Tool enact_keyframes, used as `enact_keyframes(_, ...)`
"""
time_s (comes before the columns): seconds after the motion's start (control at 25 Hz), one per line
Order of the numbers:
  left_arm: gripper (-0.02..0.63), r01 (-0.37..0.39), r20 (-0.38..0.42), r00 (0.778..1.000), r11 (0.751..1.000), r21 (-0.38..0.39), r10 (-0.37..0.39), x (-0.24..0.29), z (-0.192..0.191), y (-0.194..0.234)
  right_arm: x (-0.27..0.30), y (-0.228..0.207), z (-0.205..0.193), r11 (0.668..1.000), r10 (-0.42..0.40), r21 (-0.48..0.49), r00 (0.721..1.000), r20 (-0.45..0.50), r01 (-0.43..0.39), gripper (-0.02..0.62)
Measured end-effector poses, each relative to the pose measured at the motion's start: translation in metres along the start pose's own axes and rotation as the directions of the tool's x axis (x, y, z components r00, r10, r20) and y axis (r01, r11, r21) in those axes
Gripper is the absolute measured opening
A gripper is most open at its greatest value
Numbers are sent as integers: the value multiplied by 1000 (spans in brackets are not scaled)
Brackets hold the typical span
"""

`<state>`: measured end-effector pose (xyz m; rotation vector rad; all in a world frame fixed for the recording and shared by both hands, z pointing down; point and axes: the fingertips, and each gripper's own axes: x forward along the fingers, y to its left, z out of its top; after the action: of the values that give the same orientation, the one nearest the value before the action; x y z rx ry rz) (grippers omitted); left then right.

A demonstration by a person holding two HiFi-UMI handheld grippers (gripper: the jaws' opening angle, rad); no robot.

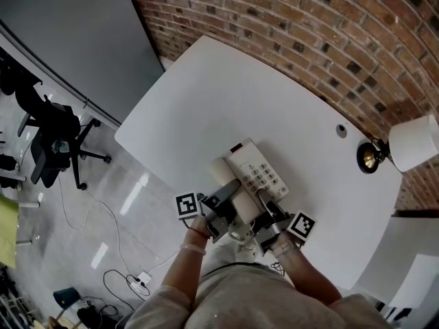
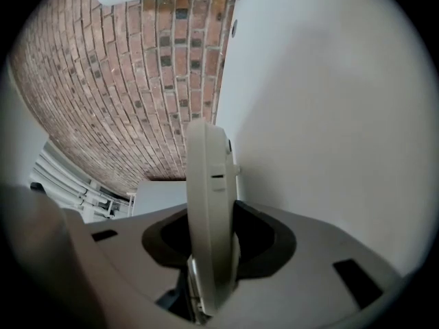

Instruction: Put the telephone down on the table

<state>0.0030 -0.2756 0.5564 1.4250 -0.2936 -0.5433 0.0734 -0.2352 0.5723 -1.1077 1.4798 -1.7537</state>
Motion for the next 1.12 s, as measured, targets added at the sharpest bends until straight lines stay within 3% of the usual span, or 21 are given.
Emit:
enact_keyframes(0.28,436,-56,-42,997,996,67,59,-17,-6,-2,14,2,12,1000,-11,-9,1000,-2,11,147)
enact_keyframes(0.36,436,-90,-50,994,988,124,96,-24,-7,-4,18,3,14,1000,-15,-13,1000,-3,15,147)
enact_keyframes(0.44,436,-152,-41,985,959,239,166,-34,-3,-4,24,5,16,1000,-18,-14,1000,-5,17,147)
enact_keyframes(0.56,434,-261,7,957,857,444,288,-52,6,-3,33,7,16,1000,-24,-15,1000,-7,24,146)
enact_keyframes(0.68,432,-348,68,922,736,582,382,-68,10,-2,42,9,15,999,-40,-14,999,-8,40,146)
enact_keyframes(0.72,397,-374,96,908,686,624,408,-73,12,-3,45,9,15,999,-46,-12,999,-9,46,146)
enact_keyframes(0.84,196,-447,200,863,517,730,464,-85,18,-7,56,11,12,998,-62,-2,998,-12,62,146)
enact_keyframes(0.92,102,-465,239,843,430,774,481,-88,16,-9,63,12,10,997,-76,5,997,-16,76,146)
enact_keyframes(1.0,14,-450,232,837,379,809,496,-87,10,-10,69,14,8,996,-92,11,996,-20,92,146)
enact_keyframes(1.12,6,-403,192,835,335,852,515,-84,-4,-14,80,20,4,994,-109,16,994,-28,109,146)
